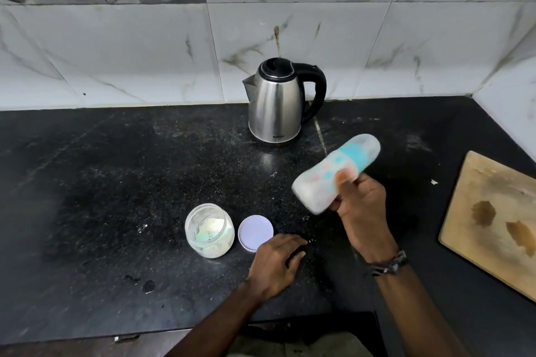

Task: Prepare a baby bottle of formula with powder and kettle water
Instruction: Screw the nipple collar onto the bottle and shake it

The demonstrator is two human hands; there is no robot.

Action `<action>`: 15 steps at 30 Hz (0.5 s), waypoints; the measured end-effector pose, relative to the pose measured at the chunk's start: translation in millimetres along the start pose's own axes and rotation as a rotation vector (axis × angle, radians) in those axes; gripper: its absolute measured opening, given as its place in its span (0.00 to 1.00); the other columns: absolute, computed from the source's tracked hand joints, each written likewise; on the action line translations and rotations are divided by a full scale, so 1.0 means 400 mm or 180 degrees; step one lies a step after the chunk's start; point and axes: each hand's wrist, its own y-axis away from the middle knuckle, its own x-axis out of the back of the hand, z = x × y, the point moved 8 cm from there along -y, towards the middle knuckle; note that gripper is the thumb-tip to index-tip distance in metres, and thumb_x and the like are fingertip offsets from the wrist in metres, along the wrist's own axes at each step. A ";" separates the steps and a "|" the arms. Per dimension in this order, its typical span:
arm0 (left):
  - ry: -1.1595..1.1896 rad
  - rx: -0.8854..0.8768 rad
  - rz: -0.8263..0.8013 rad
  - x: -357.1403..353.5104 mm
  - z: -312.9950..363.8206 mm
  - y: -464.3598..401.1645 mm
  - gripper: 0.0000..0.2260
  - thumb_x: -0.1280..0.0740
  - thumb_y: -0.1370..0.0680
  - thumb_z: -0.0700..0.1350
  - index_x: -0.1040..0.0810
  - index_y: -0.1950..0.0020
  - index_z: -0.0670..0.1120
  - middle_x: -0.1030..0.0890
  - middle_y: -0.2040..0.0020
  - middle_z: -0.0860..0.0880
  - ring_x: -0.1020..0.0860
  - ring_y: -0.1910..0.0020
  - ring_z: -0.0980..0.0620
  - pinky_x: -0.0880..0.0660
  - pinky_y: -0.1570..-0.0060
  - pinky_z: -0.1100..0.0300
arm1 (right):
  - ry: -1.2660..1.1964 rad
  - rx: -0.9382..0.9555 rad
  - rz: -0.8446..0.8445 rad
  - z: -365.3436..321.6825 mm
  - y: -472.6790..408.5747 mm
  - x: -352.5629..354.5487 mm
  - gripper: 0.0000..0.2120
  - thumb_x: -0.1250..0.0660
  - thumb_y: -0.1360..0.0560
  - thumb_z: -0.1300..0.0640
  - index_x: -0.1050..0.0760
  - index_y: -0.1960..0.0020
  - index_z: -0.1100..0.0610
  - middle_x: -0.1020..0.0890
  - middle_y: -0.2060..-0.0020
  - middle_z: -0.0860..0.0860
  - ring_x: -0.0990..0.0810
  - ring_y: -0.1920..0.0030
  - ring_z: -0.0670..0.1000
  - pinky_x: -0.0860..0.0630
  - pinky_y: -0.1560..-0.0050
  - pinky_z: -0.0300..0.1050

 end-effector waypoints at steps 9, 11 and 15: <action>0.0015 -0.0045 0.0021 0.002 0.002 -0.001 0.10 0.26 0.22 0.43 0.16 0.41 0.47 0.14 0.43 0.51 0.18 0.45 0.52 0.25 0.42 0.64 | 0.0049 -0.0210 -0.0193 0.031 0.019 0.006 0.36 0.16 0.48 0.35 0.16 0.50 0.58 0.13 0.51 0.54 0.13 0.51 0.54 0.15 0.54 0.49; 0.0003 -0.0070 0.0011 0.003 0.002 -0.003 0.10 0.27 0.22 0.43 0.16 0.41 0.47 0.14 0.43 0.51 0.18 0.44 0.52 0.26 0.42 0.65 | -0.0529 -0.0216 -0.0216 0.029 0.024 0.005 0.34 0.16 0.47 0.37 0.15 0.47 0.55 0.14 0.46 0.53 0.15 0.44 0.54 0.16 0.51 0.49; 0.0008 -0.0039 0.0028 0.003 0.004 -0.001 0.10 0.27 0.22 0.43 0.16 0.40 0.47 0.14 0.43 0.52 0.17 0.45 0.51 0.24 0.43 0.63 | -0.0137 -0.0189 -0.0188 0.034 0.025 0.005 0.34 0.18 0.44 0.35 0.16 0.48 0.58 0.13 0.50 0.53 0.14 0.48 0.53 0.16 0.55 0.47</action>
